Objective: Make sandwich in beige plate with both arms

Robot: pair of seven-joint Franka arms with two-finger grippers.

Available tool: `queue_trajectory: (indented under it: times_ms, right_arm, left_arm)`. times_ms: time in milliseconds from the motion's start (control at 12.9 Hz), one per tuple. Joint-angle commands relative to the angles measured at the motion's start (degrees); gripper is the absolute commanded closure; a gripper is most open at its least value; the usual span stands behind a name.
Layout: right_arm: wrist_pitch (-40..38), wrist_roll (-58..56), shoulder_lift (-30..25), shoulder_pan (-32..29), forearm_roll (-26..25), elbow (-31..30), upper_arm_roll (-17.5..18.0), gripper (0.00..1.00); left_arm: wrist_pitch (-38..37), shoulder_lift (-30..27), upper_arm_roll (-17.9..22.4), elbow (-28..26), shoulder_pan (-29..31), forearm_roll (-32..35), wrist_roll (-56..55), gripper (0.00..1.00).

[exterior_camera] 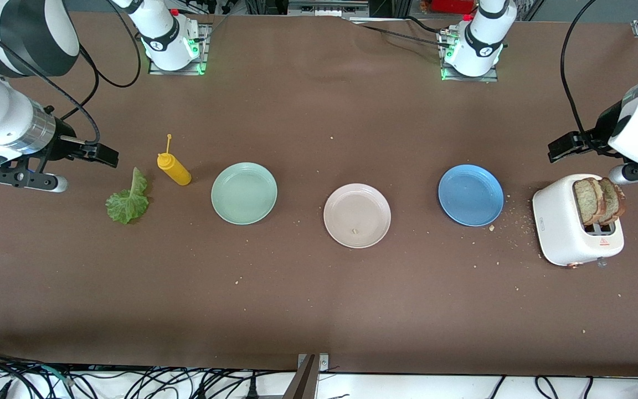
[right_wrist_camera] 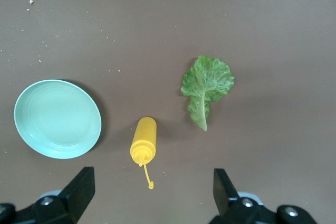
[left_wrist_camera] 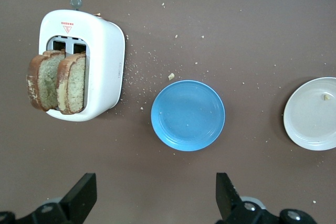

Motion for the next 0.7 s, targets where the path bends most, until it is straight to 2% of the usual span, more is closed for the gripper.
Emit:
queue_trajectory:
  times_ms: [0,620]
  right_arm:
    - [-0.2,0.3,-0.4,0.2,-0.3,-0.4,-0.3,0.0]
    - [-0.2,0.2,-0.5,0.2,-0.3,-0.4,-0.3,0.0]
  left_arm:
    - [0.2,0.5,0.3,0.7,-0.6,1.7,-0.1,0.0]
    - [-1.1,0.3,0.3,0.7,0.0,1.7,-0.1,0.0]
